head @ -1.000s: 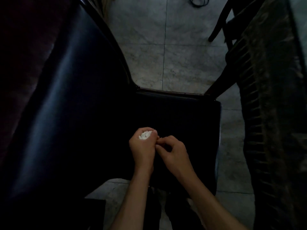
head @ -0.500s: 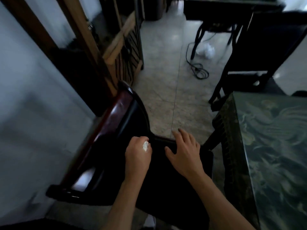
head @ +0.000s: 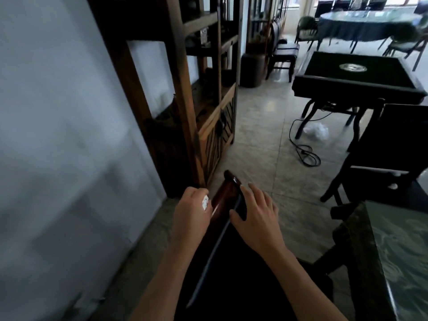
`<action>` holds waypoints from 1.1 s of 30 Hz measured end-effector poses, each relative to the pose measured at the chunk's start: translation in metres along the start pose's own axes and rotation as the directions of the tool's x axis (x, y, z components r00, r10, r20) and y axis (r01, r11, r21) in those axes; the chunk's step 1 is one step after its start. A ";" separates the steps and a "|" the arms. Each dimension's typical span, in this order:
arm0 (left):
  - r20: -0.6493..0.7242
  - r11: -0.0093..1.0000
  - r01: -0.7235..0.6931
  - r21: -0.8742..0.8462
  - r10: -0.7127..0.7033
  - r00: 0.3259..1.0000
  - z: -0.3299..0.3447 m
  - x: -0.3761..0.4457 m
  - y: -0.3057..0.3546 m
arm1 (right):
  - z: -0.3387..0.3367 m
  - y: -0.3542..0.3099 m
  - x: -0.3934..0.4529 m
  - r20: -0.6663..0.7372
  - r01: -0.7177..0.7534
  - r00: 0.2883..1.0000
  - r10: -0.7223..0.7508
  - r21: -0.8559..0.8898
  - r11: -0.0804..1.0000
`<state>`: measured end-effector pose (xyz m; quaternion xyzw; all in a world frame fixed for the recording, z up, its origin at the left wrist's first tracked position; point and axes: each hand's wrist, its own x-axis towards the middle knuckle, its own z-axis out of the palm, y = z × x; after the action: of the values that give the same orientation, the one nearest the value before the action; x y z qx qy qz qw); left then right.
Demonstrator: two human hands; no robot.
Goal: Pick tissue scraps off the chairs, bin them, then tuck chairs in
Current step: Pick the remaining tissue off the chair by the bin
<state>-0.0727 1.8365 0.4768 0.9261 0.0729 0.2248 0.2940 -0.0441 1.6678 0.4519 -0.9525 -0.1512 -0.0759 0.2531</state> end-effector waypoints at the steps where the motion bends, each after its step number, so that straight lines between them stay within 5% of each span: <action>1: 0.013 1.000 -0.015 -0.009 0.015 1.000 -0.004 0.011 -0.011 | 0.008 -0.010 0.009 -0.007 -0.013 1.000 0.013 0.007 1.000; 15: 0.206 0.985 -0.121 -0.119 0.144 0.968 -0.038 0.162 -0.162 | 0.126 -0.148 0.132 -0.070 -0.299 0.952 0.299 0.010 0.954; 33: 0.269 0.967 -0.180 -0.179 0.224 0.937 0.007 0.271 -0.187 | 0.145 -0.114 0.227 -0.175 -0.474 0.867 0.467 0.000 0.881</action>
<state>0.1706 2.0581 0.4647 0.9264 -0.0838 0.1218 0.3464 0.1431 1.8919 0.4294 -0.9559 0.1089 -0.0958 0.2554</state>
